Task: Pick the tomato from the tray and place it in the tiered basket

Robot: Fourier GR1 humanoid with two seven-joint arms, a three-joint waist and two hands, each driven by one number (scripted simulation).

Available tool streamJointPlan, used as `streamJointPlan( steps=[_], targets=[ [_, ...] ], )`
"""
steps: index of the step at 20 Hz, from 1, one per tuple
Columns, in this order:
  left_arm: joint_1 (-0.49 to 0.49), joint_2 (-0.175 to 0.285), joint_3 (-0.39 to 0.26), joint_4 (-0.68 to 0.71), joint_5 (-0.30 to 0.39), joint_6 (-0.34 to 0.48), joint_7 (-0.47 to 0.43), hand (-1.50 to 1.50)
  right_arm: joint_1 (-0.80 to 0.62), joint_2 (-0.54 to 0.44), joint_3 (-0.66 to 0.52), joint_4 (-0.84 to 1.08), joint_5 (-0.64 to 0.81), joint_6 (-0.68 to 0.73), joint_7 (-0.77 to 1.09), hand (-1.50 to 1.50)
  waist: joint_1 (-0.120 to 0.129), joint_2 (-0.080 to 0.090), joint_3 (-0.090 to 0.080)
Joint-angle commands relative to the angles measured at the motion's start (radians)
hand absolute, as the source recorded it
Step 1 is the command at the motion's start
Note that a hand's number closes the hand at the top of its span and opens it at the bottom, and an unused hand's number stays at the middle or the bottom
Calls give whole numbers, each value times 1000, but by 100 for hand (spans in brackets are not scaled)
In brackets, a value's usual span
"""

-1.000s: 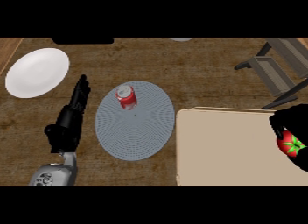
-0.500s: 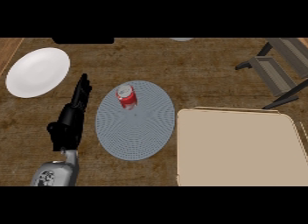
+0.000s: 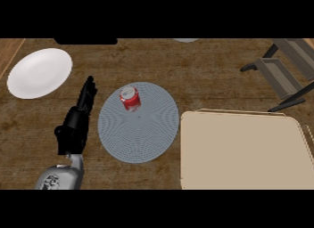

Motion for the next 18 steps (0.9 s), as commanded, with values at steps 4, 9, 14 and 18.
streamJointPlan(
  steps=[4, 9, 14, 18],
  targets=[
    [-24, 30, 27, 7, 36, -45, 5, 0, -278, -106, 1, 244, -85, 168, 116, 150, 16, 5, 0],
    [-4, -2, 2, 28, -8, 3, -29, 0, -474, -42, -65, 434, -152, 168, 241, 150, 20, 4, -1],
    [7, -2, -8, 18, -4, -10, -30, 0, -555, -12, 14, 538, -135, 79, 311, 150, 15, 6, 1],
    [-11, 34, 41, 11, 44, -44, -27, 0, -588, -76, 90, 711, -97, -81, 243, 150, 24, 11, 2]
  ],
)
